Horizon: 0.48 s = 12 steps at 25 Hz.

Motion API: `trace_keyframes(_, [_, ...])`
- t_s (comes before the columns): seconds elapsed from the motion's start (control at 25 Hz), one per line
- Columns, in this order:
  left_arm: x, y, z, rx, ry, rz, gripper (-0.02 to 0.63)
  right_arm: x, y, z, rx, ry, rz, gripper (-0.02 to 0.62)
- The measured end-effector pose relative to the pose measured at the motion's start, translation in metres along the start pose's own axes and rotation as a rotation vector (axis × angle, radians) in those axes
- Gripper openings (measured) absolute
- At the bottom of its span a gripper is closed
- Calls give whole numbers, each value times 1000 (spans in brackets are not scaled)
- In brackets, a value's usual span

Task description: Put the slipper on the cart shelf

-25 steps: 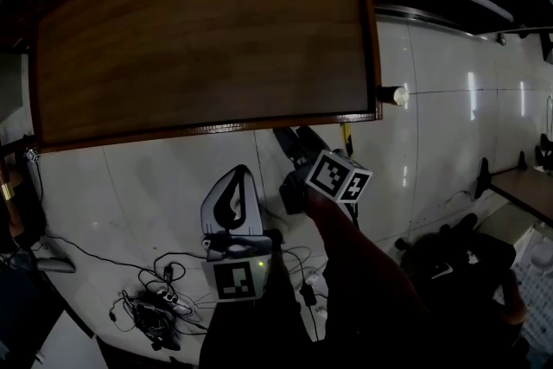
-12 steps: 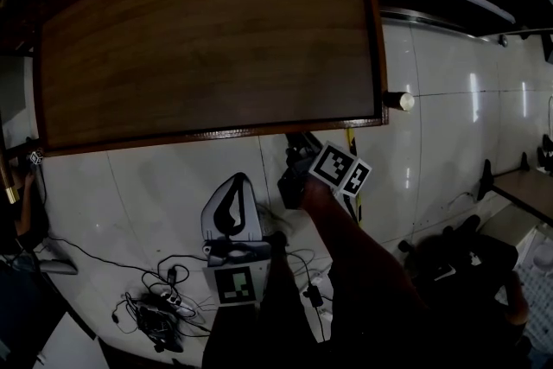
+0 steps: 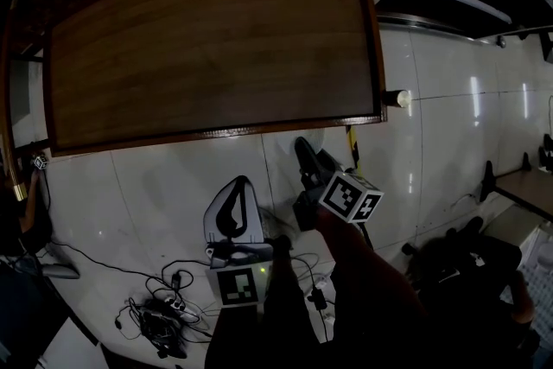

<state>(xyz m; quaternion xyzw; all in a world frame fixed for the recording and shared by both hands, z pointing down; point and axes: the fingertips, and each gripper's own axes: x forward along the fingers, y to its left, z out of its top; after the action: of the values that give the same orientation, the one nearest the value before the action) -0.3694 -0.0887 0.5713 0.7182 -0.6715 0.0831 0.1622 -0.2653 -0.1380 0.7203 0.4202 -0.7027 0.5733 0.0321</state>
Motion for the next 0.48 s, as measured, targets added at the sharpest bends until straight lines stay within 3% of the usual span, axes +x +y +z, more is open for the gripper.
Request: trace_keyframes(0.48, [-24,-16,-9,-4,-11,-33,15,-77,3,-24,-232,-20,-38,40])
